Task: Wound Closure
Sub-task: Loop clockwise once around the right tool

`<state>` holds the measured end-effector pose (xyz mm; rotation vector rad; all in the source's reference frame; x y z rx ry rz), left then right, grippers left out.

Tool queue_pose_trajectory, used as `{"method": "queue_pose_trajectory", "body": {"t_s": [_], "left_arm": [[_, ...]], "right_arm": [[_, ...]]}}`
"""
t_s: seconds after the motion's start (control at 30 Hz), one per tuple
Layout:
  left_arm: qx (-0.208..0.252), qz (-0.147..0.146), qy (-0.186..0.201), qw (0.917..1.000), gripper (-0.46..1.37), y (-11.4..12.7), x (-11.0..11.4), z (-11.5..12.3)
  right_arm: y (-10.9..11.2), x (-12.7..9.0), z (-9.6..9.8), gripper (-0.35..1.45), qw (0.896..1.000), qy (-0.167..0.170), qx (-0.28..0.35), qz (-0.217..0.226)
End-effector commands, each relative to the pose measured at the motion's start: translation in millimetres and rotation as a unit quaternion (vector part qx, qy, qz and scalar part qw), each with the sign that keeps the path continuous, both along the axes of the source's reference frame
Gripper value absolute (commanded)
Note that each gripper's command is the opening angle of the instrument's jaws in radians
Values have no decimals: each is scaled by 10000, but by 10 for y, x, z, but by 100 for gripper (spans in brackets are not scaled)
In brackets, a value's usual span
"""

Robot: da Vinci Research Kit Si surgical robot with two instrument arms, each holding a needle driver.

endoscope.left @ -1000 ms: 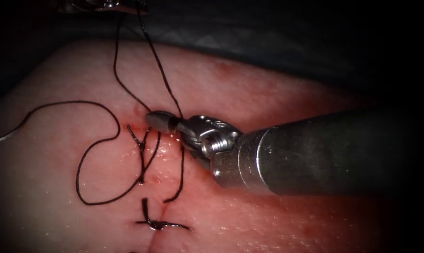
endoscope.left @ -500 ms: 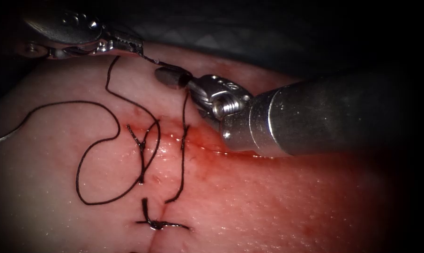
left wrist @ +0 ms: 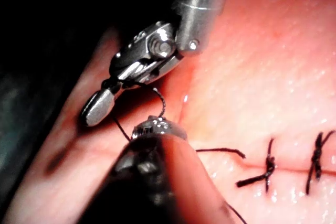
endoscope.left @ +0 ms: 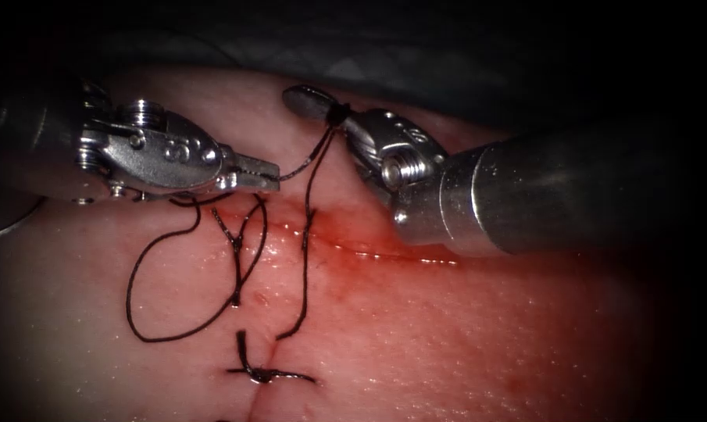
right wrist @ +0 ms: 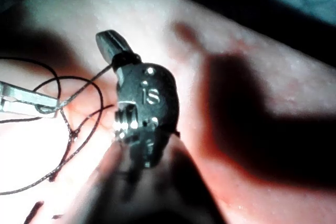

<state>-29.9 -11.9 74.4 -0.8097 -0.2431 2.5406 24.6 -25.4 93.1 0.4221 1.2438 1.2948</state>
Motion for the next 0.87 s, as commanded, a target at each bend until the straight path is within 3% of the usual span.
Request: {"method": "queue_pose_trajectory", "body": {"t_s": [0.03,0.17,0.23,0.53,0.87], "left_arm": [[15,21,-28,10000,-35,0,-1,3],[-2,52,-44,10000,-35,1,-3,18],[-28,71,-83,9999,-35,2,-3,29],[-14,66,-172,9998,-35,2,1,69],[-4,84,-221,9997,-35,5,-4,75]], "right_arm": [[0,-1,0,-35,9996,217,-46,-191],[-1,-2,-1,-35,9950,848,-182,-486],[-1,-1,-3,-35,9936,968,-176,-550],[-6,3,-7,-35,9884,1276,-204,-799],[-8,3,-7,-35,9882,1279,-232,-815]]}}
